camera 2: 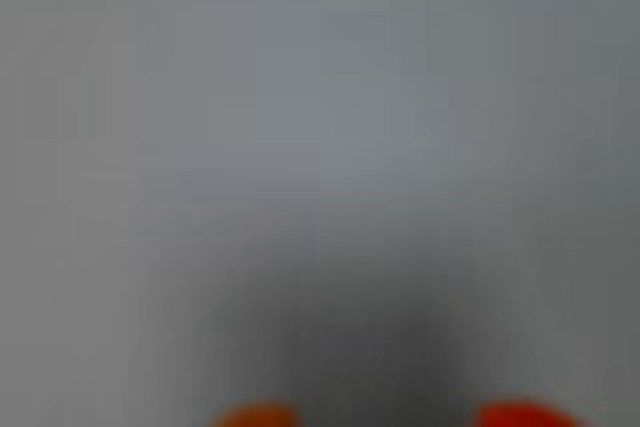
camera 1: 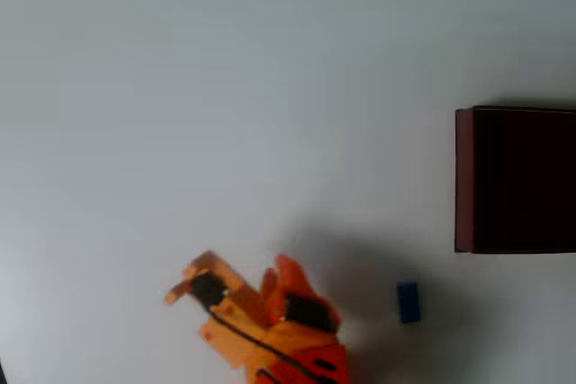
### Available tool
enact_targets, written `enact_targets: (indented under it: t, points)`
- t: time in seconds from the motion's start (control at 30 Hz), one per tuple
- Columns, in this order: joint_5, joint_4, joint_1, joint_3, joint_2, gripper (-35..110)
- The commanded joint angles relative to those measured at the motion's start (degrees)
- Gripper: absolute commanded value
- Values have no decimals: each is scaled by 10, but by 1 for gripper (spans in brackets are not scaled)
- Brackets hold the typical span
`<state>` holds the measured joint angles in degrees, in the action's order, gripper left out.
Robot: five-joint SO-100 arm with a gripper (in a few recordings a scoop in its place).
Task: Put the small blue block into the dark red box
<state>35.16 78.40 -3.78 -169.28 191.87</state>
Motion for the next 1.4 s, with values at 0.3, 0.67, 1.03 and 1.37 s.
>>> enact_targets:
  t: [0.3, 0.67, 1.03, 1.37]
  points:
    - [156, 52, 310, 76, -110, 20]
    - [155, -88, 412, 102, -334, 21]
    - [112, -170, 466, 120, -461, 21]
    - [57, -166, 518, 104, -448, 21]
